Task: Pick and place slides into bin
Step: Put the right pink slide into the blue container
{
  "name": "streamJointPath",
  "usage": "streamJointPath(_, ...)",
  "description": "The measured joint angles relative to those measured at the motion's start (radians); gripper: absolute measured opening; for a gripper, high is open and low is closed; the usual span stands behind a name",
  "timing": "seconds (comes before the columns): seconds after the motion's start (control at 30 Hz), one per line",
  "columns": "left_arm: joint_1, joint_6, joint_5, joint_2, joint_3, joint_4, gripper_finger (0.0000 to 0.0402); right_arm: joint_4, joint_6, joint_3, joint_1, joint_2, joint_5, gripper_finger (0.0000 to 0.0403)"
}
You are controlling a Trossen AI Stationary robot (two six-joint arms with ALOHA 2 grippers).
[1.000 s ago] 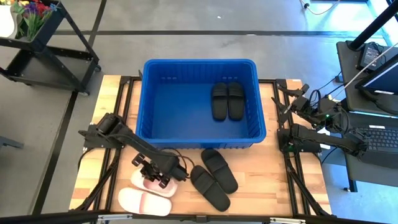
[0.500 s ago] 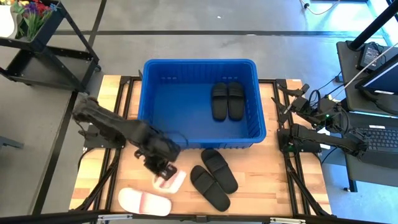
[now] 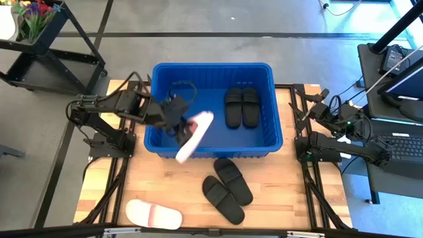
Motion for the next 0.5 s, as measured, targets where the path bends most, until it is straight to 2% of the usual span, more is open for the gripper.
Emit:
streamJointPath(0.13, 0.104, 0.180, -0.110, 0.008, 0.001, -0.050, 0.0002, -0.001, 0.001, 0.000, 0.000, 0.000, 0.000, 0.0239)
streamJointPath(0.27, 0.208, 0.344, -0.144, 0.070, 0.001, -0.128, 0.0002, -0.001, 0.005, 0.000, 0.000, 0.000, 0.000, 0.0239)
streamJointPath(0.5, 0.355, 0.593, -0.220, 0.229, 0.001, -0.120, 0.0002, -0.002, 0.039, 0.000, 0.000, 0.000, 0.000, 0.0239)
